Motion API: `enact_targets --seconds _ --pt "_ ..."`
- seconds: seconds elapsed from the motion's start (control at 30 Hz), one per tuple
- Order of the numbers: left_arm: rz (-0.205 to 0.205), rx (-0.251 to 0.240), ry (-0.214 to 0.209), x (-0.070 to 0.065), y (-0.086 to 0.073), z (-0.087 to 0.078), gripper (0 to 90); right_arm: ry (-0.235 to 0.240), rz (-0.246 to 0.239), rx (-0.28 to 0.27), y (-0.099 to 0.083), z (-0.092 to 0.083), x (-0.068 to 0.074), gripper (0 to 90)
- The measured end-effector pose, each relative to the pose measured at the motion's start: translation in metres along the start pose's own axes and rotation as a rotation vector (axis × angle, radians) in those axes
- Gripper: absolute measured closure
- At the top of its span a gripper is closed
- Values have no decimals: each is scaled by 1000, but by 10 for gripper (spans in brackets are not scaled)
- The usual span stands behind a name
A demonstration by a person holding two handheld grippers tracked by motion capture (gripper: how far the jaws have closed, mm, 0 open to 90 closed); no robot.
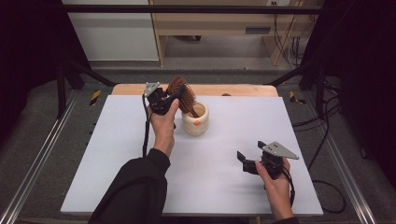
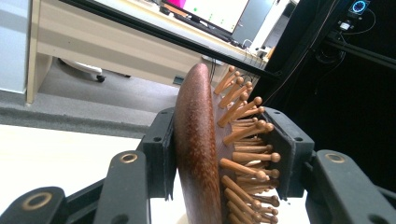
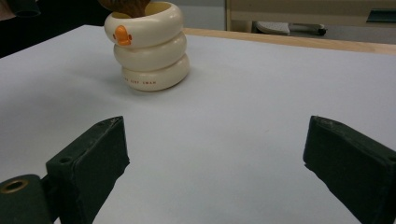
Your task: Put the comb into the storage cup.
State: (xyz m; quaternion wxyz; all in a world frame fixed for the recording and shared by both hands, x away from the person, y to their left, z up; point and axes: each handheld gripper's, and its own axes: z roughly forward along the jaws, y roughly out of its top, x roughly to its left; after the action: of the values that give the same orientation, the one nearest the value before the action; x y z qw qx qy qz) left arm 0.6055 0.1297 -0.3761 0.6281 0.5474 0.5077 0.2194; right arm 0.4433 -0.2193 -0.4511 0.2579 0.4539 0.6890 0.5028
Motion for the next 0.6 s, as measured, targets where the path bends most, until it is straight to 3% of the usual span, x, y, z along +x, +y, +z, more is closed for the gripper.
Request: enact_targets --seconds 0.6 --pt "-10 2 4 3 0 0 492 2 -3 3 0 1 0 67"
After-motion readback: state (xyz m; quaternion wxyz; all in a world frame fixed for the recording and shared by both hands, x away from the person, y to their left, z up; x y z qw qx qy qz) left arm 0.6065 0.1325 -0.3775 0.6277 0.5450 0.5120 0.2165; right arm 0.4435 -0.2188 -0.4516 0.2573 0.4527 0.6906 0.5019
